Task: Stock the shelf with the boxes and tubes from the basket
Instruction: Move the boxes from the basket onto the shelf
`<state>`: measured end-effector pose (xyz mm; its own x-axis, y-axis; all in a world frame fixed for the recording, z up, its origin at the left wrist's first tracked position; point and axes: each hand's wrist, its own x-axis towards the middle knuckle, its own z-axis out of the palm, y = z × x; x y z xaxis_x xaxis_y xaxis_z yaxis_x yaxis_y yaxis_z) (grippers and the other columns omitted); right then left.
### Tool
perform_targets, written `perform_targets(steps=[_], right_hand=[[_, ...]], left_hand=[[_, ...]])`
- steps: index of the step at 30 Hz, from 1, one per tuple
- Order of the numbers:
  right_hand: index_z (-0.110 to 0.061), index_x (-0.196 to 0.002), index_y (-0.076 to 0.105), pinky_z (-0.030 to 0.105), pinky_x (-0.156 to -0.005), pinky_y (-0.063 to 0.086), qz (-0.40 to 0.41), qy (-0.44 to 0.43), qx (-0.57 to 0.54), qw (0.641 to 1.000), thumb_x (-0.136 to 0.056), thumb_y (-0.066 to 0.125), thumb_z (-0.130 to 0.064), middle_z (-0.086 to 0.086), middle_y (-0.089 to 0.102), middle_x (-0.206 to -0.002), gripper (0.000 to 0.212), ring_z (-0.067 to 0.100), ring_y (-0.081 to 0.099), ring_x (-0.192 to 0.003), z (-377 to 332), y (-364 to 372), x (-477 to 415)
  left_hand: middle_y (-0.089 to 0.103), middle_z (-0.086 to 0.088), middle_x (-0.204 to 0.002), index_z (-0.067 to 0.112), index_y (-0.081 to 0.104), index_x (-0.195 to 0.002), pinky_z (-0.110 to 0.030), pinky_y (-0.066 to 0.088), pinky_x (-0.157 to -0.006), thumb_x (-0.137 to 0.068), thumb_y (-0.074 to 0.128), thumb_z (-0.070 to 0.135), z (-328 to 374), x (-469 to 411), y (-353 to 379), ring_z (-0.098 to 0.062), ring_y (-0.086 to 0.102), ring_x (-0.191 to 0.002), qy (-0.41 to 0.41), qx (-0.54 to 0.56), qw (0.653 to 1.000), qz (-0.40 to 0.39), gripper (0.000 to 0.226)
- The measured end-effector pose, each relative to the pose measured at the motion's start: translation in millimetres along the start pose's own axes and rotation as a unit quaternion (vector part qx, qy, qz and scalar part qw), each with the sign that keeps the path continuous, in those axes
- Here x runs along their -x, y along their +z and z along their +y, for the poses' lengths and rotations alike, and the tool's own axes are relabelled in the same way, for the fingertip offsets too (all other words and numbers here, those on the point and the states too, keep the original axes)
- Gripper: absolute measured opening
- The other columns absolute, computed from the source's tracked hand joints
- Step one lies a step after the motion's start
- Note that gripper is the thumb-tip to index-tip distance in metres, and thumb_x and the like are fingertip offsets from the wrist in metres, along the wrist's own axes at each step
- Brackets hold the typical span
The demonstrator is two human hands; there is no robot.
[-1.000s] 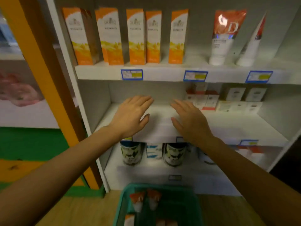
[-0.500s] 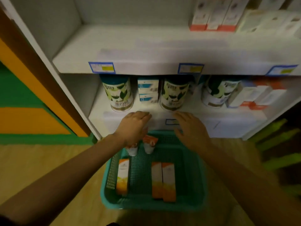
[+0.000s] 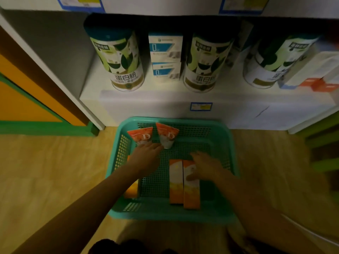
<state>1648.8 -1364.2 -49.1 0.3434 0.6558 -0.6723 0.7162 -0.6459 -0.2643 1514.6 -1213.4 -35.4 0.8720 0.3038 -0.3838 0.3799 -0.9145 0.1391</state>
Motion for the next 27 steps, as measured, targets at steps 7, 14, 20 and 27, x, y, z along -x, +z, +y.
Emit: perform_targets(steps=[7, 14, 20, 27], right_hand=[[-0.017, -0.123, 0.051, 0.039, -0.091, 0.049, 0.023, -0.001, -0.004, 1.000, -0.069, 0.073, -0.045, 0.007, 0.056, -0.126, 0.064, 0.024, 0.053, -0.113, 3.4, 11.9, -2.9], [-0.016, -0.125, 0.051, 0.036, -0.096, 0.043, 0.053, -0.026, -0.009, 0.998, -0.075, 0.069, -0.042, 0.007, 0.049, -0.125, 0.059, 0.022, 0.045, -0.115, 14.4, -7.5, 22.2], [-0.023, -0.121, 0.050, 0.025, -0.088, 0.043, 0.055, -0.023, -0.095, 0.994, -0.077, 0.070, -0.032, 0.001, 0.055, -0.126, 0.050, 0.014, 0.051, -0.107, 33.2, -21.3, 48.1], [-0.025, -0.115, 0.051, 0.023, -0.084, 0.046, 0.070, -0.003, -0.122, 0.990, -0.076, 0.072, -0.033, -0.003, 0.059, -0.123, 0.044, 0.012, 0.055, -0.108, 39.9, -16.1, 67.8]], left_hand=[[0.047, -0.007, -0.139, 0.012, 0.043, -0.132, -0.038, 0.041, -0.100, -0.091, 0.045, 0.024, -1.8, -1.5, 21.9, -0.024, 0.045, -0.127, -0.031, 0.006, 0.999, -0.025, 0.043], [0.052, -0.011, -0.133, 0.010, 0.047, -0.126, -0.040, 0.045, -0.093, -0.091, 0.045, 0.025, 24.1, -21.7, 36.0, -0.027, 0.048, -0.120, -0.025, 0.045, 0.997, -0.051, 0.038], [0.041, -0.014, -0.141, 0.007, 0.039, -0.133, -0.044, 0.041, -0.100, -0.097, 0.032, 0.030, 37.8, -32.9, 54.0, -0.030, 0.042, -0.127, -0.032, 0.088, 0.990, -0.110, 0.043], [0.051, -0.016, -0.129, 0.007, 0.038, -0.129, -0.036, 0.046, -0.088, -0.083, 0.062, 0.028, 40.9, -32.0, 51.0, -0.030, 0.053, -0.113, -0.066, 0.269, 0.955, -0.105, 0.056]])
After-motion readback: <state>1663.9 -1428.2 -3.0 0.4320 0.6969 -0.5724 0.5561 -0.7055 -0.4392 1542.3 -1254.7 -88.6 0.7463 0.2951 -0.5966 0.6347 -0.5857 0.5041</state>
